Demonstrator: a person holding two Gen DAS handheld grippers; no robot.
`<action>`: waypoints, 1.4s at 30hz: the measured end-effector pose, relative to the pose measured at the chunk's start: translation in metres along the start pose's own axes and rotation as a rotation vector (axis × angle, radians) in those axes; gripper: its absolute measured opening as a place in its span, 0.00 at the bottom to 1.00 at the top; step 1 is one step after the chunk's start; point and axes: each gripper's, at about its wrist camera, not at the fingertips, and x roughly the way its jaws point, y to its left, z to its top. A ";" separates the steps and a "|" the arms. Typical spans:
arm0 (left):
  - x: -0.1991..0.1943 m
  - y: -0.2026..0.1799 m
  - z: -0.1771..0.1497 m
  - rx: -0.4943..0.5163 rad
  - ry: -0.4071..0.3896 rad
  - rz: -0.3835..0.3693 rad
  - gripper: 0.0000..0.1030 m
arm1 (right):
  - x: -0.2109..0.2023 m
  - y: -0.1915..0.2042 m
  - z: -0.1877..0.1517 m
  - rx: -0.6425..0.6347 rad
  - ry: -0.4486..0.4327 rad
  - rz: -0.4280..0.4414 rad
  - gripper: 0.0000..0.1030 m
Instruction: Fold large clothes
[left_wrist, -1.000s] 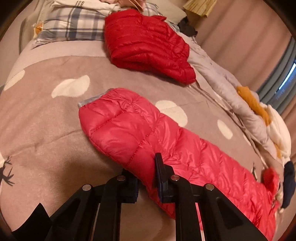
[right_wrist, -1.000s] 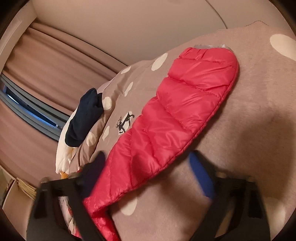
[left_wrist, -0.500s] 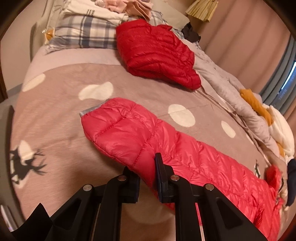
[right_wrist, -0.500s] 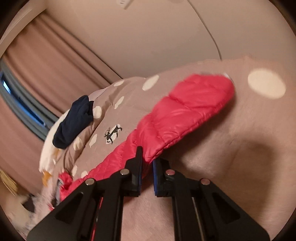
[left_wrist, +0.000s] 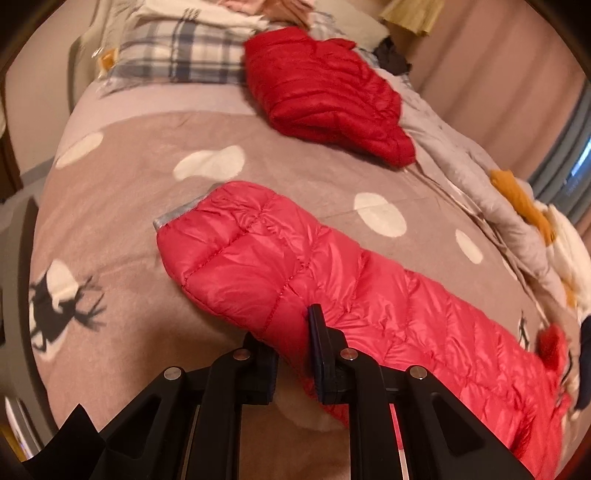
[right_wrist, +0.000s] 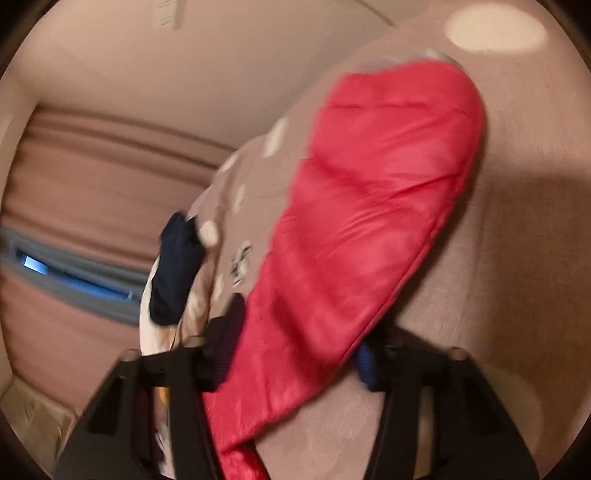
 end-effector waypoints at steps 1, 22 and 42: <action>0.000 -0.001 -0.001 0.019 -0.013 -0.003 0.15 | 0.006 0.001 0.002 -0.021 0.010 -0.033 0.19; 0.004 -0.003 -0.001 0.040 -0.013 -0.015 0.15 | 0.009 0.165 -0.078 -0.469 0.042 0.042 0.11; 0.002 0.001 0.002 -0.027 0.021 -0.054 0.15 | 0.020 0.285 -0.320 -1.054 0.414 0.205 0.15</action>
